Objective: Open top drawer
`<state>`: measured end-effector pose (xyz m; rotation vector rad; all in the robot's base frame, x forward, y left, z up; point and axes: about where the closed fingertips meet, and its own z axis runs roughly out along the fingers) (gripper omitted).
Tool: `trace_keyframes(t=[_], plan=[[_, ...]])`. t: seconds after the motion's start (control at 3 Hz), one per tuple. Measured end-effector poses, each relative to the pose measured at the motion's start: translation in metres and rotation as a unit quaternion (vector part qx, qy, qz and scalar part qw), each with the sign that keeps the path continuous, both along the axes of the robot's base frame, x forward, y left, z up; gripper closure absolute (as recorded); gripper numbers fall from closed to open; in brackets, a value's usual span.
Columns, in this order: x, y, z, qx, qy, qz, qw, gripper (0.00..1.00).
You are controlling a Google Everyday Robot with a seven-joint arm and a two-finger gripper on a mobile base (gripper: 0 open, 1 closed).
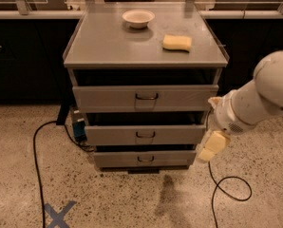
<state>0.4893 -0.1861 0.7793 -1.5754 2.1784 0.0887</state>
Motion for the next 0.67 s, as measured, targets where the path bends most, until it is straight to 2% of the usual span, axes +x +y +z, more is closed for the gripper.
trace_keyframes(t=[0.33, 0.67], plan=[[0.028, 0.025, -0.038, -0.001, -0.030, -0.004, 0.9995, 0.00], [0.040, 0.027, -0.032, 0.004, -0.057, -0.010, 0.9983, 0.00]])
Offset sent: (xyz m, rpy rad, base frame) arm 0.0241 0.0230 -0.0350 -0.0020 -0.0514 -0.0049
